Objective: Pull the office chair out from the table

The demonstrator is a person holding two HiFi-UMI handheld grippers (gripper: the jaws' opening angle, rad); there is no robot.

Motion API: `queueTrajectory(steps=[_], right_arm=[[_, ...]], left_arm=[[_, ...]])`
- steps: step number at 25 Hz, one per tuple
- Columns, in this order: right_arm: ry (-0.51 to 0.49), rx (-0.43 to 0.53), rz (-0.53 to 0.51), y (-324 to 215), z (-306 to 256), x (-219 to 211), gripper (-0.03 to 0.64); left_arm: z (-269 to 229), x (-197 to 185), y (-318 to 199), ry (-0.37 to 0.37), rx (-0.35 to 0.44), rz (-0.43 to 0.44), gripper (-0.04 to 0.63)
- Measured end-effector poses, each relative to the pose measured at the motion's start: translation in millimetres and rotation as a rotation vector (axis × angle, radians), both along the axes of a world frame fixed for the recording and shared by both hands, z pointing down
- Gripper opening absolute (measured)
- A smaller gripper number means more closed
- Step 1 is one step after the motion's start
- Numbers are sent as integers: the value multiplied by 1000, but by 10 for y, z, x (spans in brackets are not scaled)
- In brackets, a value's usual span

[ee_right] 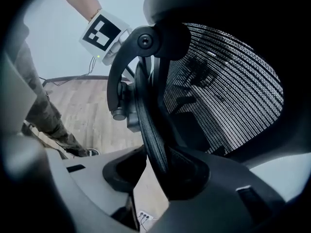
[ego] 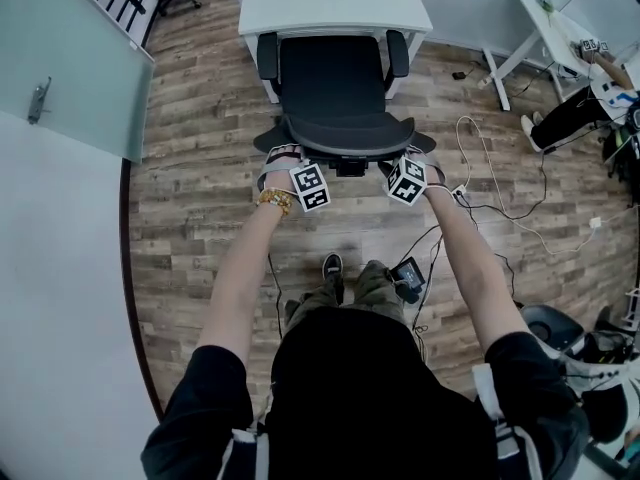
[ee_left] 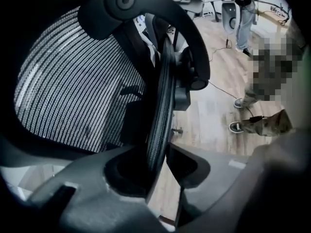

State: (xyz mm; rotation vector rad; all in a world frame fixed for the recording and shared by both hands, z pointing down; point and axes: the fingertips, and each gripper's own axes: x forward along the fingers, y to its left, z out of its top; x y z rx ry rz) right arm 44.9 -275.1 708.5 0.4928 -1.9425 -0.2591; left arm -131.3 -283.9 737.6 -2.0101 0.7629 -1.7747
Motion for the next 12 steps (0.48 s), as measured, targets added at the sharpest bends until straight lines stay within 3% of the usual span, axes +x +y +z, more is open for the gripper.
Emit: queueTrajectory(steps=[12], right_arm=[[-1,1,-20,252,-5,106,118]], left_arm=[[9,97,278,-16,-15,-14,140]])
